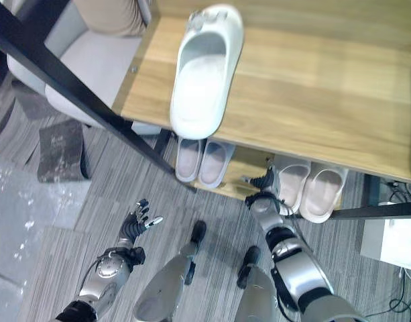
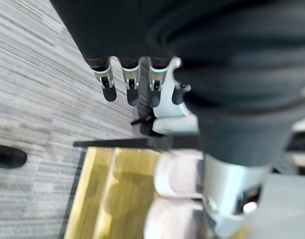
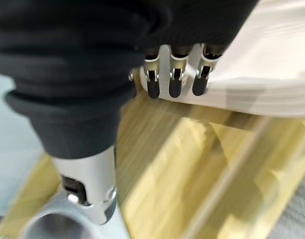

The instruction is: Arrange the slippers neatly on the shoe rack.

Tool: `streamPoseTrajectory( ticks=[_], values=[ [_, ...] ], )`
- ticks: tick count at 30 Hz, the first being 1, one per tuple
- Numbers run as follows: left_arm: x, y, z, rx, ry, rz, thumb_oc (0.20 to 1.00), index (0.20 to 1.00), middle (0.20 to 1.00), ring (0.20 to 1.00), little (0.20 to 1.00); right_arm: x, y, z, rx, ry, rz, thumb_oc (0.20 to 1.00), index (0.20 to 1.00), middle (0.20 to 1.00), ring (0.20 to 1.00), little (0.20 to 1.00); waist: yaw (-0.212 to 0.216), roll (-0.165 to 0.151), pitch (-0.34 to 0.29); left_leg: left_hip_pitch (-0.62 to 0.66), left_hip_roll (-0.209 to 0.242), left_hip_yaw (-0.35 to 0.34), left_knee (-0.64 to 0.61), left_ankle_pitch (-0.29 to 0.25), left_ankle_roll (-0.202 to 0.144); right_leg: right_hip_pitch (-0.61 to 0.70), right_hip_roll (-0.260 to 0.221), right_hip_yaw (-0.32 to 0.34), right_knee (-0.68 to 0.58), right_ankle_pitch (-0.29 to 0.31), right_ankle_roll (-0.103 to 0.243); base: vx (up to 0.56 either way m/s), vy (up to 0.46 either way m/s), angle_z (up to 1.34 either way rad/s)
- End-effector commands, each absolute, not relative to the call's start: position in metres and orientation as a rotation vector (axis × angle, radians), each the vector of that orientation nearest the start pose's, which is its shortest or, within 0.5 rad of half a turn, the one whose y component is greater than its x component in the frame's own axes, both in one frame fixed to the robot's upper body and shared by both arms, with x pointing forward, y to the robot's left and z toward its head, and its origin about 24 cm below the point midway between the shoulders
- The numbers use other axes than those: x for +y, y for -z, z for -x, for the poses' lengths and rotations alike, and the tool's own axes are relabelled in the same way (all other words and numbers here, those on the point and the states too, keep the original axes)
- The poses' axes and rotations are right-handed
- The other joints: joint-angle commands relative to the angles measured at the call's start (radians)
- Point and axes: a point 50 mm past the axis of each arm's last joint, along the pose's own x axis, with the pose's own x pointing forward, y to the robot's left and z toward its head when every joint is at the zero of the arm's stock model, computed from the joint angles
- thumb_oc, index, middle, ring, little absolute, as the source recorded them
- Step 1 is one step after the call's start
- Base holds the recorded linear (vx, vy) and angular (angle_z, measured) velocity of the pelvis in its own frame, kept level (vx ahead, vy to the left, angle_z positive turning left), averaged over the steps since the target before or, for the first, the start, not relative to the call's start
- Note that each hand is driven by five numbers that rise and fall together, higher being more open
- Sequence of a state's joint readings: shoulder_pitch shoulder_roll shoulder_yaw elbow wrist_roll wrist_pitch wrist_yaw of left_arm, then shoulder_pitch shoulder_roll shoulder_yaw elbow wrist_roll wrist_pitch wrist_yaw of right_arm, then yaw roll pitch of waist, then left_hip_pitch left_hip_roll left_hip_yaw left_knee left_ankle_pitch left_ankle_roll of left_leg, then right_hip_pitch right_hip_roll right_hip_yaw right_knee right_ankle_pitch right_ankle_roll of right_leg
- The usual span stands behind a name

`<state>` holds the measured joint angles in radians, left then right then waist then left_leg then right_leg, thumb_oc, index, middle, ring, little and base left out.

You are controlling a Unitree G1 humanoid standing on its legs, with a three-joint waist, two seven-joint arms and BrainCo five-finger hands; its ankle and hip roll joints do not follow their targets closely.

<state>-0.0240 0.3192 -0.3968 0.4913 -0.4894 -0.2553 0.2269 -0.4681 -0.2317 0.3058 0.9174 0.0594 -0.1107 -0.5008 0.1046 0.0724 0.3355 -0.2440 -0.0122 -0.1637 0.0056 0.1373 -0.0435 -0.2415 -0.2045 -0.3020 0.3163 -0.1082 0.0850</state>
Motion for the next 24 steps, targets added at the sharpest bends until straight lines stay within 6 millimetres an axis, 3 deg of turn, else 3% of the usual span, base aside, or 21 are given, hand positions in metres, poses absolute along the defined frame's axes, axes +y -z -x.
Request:
streamPoseTrajectory(
  ticks=[1,5,6,7,13,17,24],
  values=[
    [0.178,0.04,-0.233,0.271,-0.019,0.004,1.0,1.0,1.0,1.0,1.0,-0.18,0.01,-0.307,0.195,0.154,0.422,1.0,1.0,1.0,1.0,1.0,-0.019,-0.057,-0.014,0.046,0.013,0.064,0.022,-0.104,-0.009,0.097,-0.001,-0.026,-0.262,0.128,0.067,0.12,-0.077,-0.24],
    [0.184,0.042,-0.227,0.292,0.007,-0.033,1.0,1.0,1.0,1.0,1.0,-0.186,0.034,-0.261,0.253,0.005,0.423,1.0,1.0,1.0,1.0,1.0,-0.056,-0.076,-0.071,0.115,0.029,0.081,-0.037,-0.09,-0.022,0.159,0.025,-0.021,-0.329,0.138,0.07,0.1,-0.077,-0.19],
    [0.184,0.043,-0.227,0.294,0.007,-0.032,1.0,1.0,1.0,1.0,1.0,-0.186,0.034,-0.261,0.255,0.005,0.423,1.0,1.0,1.0,1.0,1.0,-0.056,-0.076,-0.071,0.118,0.03,0.081,-0.039,-0.089,-0.022,0.161,0.026,-0.021,-0.331,0.139,0.07,0.16,-0.071,-0.19],
    [0.184,0.042,-0.222,0.296,0.043,-0.05,1.0,1.0,1.0,1.0,1.0,-0.194,0.043,-0.233,0.295,-0.05,0.411,1.0,1.0,1.0,1.0,1.0,-0.083,-0.078,-0.109,0.161,0.039,0.099,-0.064,-0.088,-0.03,0.2,0.042,-0.011,-0.371,0.143,0.07,0.15,-0.06,-0.16],
    [0.181,0.039,-0.216,0.286,0.099,-0.074,1.0,1.0,1.0,1.0,1.0,-0.215,0.048,-0.199,0.347,0.02,0.3,1.0,1.0,1.0,1.0,1.0,-0.131,-0.075,-0.151,0.227,0.051,0.151,-0.084,-0.108,-0.026,0.241,0.058,0.029,-0.401,0.138,0.071,0.1,-0.02,-0.23],
    [0.177,0.042,-0.213,0.301,0.097,-0.058,1.0,1.0,1.0,1.0,1.0,-0.221,0.051,-0.192,0.367,0.046,0.265,1.0,1.0,1.0,1.0,1.0,-0.149,-0.073,-0.164,0.258,0.054,0.178,-0.091,-0.119,-0.025,0.256,0.061,0.05,-0.404,0.134,0.07,0.07,-0.005,-0.4],
    [0.155,0.039,-0.228,0.29,0.179,-0.08,1.0,1.0,1.0,1.0,1.0,-0.234,0.05,-0.197,0.38,0.135,0.284,1.0,1.0,1.0,1.0,1.0,-0.182,-0.069,-0.177,0.266,0.062,0.216,-0.093,-0.131,-0.025,0.24,0.072,0.087,-0.404,0.131,0.07,0.01,-0.014,-0.19]
  ],
)
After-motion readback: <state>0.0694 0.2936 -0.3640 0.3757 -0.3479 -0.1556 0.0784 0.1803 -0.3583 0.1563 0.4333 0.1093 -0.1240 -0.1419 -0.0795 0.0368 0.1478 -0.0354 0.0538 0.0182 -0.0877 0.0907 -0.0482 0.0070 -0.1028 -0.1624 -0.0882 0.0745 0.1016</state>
